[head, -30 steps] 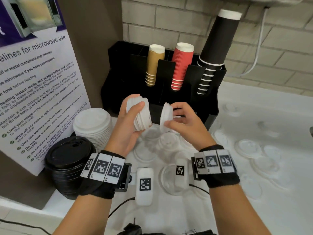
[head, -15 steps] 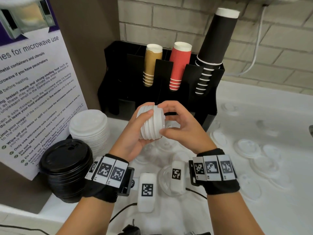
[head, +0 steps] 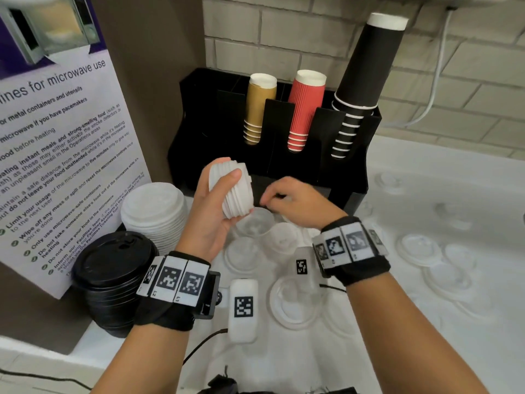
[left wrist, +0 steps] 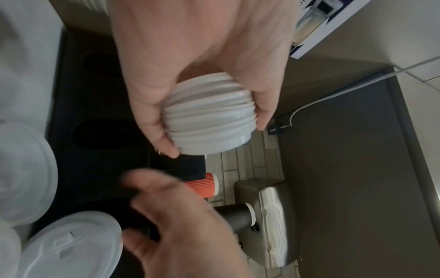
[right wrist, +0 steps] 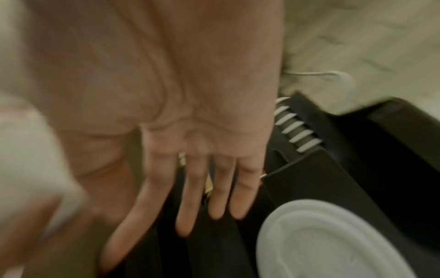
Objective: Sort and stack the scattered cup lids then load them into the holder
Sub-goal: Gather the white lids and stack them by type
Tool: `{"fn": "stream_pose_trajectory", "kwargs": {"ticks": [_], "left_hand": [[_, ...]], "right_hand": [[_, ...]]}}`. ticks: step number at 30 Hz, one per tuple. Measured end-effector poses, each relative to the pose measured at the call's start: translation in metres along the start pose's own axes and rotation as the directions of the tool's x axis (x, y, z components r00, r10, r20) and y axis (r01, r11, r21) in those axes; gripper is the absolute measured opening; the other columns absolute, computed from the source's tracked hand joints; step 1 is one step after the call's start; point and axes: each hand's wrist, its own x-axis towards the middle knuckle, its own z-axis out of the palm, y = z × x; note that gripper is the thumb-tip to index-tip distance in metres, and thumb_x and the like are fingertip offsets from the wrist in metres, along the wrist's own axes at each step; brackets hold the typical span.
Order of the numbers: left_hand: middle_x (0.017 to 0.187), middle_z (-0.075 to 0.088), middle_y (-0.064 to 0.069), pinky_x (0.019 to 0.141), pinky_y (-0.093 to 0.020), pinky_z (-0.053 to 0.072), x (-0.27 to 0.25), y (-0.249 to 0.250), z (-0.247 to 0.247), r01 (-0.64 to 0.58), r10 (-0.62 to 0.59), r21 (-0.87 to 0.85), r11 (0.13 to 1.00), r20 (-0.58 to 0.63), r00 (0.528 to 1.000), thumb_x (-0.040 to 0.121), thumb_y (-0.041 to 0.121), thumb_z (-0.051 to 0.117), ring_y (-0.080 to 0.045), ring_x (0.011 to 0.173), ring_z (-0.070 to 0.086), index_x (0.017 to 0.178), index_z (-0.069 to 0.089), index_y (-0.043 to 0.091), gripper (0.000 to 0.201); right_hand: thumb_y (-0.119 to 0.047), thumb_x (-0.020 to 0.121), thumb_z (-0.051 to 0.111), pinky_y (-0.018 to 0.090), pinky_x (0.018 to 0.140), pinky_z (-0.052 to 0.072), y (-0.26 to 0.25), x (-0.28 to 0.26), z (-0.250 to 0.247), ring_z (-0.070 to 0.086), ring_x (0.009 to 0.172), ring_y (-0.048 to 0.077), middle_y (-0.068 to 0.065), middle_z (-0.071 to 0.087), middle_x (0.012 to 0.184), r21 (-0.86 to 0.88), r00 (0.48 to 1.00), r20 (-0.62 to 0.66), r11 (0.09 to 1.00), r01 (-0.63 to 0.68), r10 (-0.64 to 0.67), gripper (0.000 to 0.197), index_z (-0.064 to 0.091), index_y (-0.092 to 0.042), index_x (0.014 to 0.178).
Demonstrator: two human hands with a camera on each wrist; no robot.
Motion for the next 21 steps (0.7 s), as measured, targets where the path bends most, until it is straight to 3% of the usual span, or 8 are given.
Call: {"fn": "stream_pose_trajectory", "kwargs": {"ticks": [2, 4, 7, 9, 12, 15, 18, 21], "left_hand": [[0.098, 0.069, 0.013, 0.077, -0.036, 0.057, 0.001, 0.0, -0.001, -0.009, 0.009, -0.001, 1.0, -0.016, 1.0, 0.081, 0.032, 0.063, -0.007, 0.095, 0.065, 0.116, 0.057, 0.033, 0.035], [0.104, 0.066, 0.01, 0.078, -0.036, 0.057, 0.002, -0.001, -0.001, -0.007, 0.008, 0.002, 1.0, -0.02, 1.0, 0.087, 0.028, 0.061, -0.009, 0.098, 0.064, 0.117, 0.057, 0.033, 0.03], [0.103, 0.067, 0.01, 0.077, -0.035, 0.059, 0.002, -0.003, -0.001, -0.006, 0.006, -0.003, 1.0, -0.006, 1.0, 0.08, 0.032, 0.064, -0.009, 0.098, 0.064, 0.116, 0.058, 0.034, 0.036], [0.1, 0.068, 0.013, 0.074, -0.034, 0.059, 0.002, -0.004, -0.001, -0.008, 0.008, -0.008, 1.0, 0.004, 1.0, 0.074, 0.035, 0.065, -0.008, 0.097, 0.065, 0.114, 0.059, 0.035, 0.041], [0.101, 0.067, 0.013, 0.076, -0.036, 0.059, 0.003, -0.005, -0.002, -0.015, 0.015, -0.007, 1.0, -0.005, 1.0, 0.078, 0.033, 0.065, -0.009, 0.098, 0.064, 0.113, 0.059, 0.036, 0.035], [0.108, 0.064, 0.008, 0.072, -0.034, 0.058, 0.005, -0.003, -0.002, -0.021, 0.022, 0.021, 1.0, -0.023, 1.0, 0.089, 0.025, 0.061, -0.011, 0.1, 0.063, 0.114, 0.058, 0.035, 0.027], [0.118, 0.06, 0.001, 0.07, -0.03, 0.054, 0.006, -0.003, -0.006, -0.026, 0.029, 0.112, 0.993, -0.024, 0.999, 0.091, 0.023, 0.062, -0.014, 0.103, 0.06, 0.117, 0.056, 0.035, 0.029], [0.108, 0.062, 0.006, 0.066, -0.027, 0.051, 0.005, -0.006, -0.009, 0.027, -0.025, 0.167, 0.986, -0.012, 1.0, 0.089, 0.024, 0.065, -0.012, 0.097, 0.06, 0.11, 0.059, 0.038, 0.026]], "right_hand": [[-0.022, 0.092, 0.053, 0.04, 0.105, 0.037, 0.003, 0.01, 0.014, 0.044, 0.119, 0.022, 0.0, 0.056, 0.122, -0.411, 0.95, 0.274, 0.912, -0.024, 0.149, 0.024, 0.069, -0.014, 0.109], [-0.023, 0.093, 0.047, 0.043, 0.105, 0.031, 0.001, 0.016, 0.03, 0.033, 0.125, 0.026, 0.004, 0.047, 0.131, -0.678, 0.861, 0.359, 0.734, -0.024, 0.359, 0.034, 0.056, -0.015, 0.124], [-0.019, 0.093, 0.043, 0.046, 0.105, 0.027, -0.002, 0.019, 0.046, 0.03, 0.125, 0.029, 0.008, 0.043, 0.129, -0.807, 0.8, 0.364, 0.59, 0.016, 0.476, 0.034, 0.05, -0.013, 0.126], [-0.021, 0.094, 0.044, 0.046, 0.104, 0.026, -0.001, 0.018, 0.048, 0.03, 0.124, 0.028, 0.008, 0.046, 0.121, -0.813, 0.799, 0.384, 0.579, 0.056, 0.462, 0.023, 0.054, -0.012, 0.112], [-0.032, 0.093, 0.05, 0.047, 0.103, 0.027, 0.001, 0.013, 0.04, 0.03, 0.126, 0.025, 0.006, 0.052, 0.122, -0.754, 0.818, 0.416, 0.654, 0.066, 0.397, 0.033, 0.059, -0.007, 0.112], [-0.029, 0.087, 0.064, 0.039, 0.096, 0.034, 0.0, 0.006, 0.024, 0.036, 0.12, 0.021, 0.002, 0.056, 0.121, -0.582, 0.916, 0.355, 0.811, 0.061, 0.185, 0.038, 0.06, -0.015, 0.122], [-0.008, 0.079, 0.07, 0.026, 0.086, 0.047, 0.001, -0.005, 0.005, 0.054, 0.099, 0.013, -0.002, 0.059, 0.099, -0.209, 0.964, 0.265, 0.974, 0.084, -0.026, 0.026, 0.064, -0.016, 0.102], [0.008, 0.083, 0.058, 0.017, 0.072, 0.047, -0.002, -0.019, -0.011, 0.056, 0.078, 0.01, -0.004, 0.061, 0.082, 0.23, 0.955, 0.266, 0.971, 0.071, -0.133, 0.026, 0.059, -0.016, 0.093]]}}
